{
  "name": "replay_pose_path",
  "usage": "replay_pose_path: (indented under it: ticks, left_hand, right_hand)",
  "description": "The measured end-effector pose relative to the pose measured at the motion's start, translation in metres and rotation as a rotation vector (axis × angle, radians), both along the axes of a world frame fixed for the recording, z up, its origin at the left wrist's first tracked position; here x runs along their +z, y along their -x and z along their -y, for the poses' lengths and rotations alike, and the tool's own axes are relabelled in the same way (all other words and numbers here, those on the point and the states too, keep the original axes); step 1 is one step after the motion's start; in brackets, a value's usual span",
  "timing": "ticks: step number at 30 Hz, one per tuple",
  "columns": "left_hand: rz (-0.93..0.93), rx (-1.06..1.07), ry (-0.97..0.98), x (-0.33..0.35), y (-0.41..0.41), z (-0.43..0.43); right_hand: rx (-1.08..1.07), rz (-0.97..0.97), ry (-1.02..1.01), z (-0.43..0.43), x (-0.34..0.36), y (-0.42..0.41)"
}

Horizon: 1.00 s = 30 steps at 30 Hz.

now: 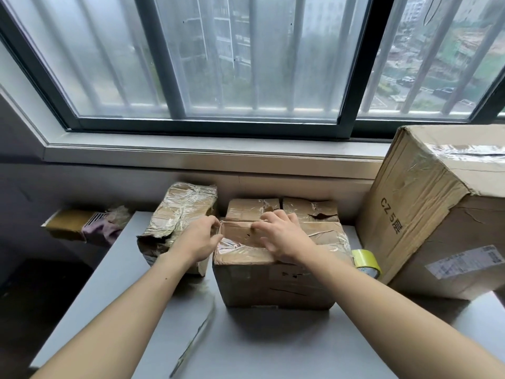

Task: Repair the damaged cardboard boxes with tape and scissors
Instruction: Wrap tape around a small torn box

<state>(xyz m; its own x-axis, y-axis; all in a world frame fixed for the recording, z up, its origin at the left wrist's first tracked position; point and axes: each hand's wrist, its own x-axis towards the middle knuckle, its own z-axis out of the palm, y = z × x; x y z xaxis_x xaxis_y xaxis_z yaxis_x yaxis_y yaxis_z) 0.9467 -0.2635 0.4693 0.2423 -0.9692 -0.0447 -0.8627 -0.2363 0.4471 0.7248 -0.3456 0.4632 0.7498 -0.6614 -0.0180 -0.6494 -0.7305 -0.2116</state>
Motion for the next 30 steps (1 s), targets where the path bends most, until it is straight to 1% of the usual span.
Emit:
replay_pose_path:
  ticks: [4, 6, 8, 10, 14, 17, 22, 30]
  left_hand:
    - [-0.014, 0.098, 0.006, 0.003, 0.008, -0.003]
    - [0.01, 0.122, 0.002, 0.005, 0.014, -0.002]
    - [0.077, 0.162, -0.032, 0.005, 0.023, 0.001]
    - [0.133, 0.246, -0.077, 0.006, 0.037, 0.004]
    - [0.133, 0.386, -0.194, 0.007, 0.065, 0.013]
    - [0.148, 0.454, -0.226, 0.006, 0.071, 0.019]
    - [0.313, 0.478, -0.232, -0.003, 0.08, 0.022]
    - [0.243, 0.584, -0.136, -0.003, 0.078, 0.023]
  right_hand:
    - [-0.042, 0.028, -0.018, 0.003, 0.001, 0.003]
    - [-0.087, 0.051, -0.05, 0.005, 0.001, 0.009]
    - [-0.127, 0.037, -0.06, 0.008, 0.001, 0.016]
    - [-0.161, 0.015, -0.058, 0.01, 0.001, 0.019]
    - [-0.183, 0.008, -0.051, 0.006, 0.001, 0.021]
    - [-0.192, 0.047, -0.06, 0.003, 0.0, 0.023]
    - [-0.193, 0.105, -0.068, 0.0, -0.005, 0.025]
    - [-0.164, 0.161, -0.122, 0.005, -0.011, 0.029]
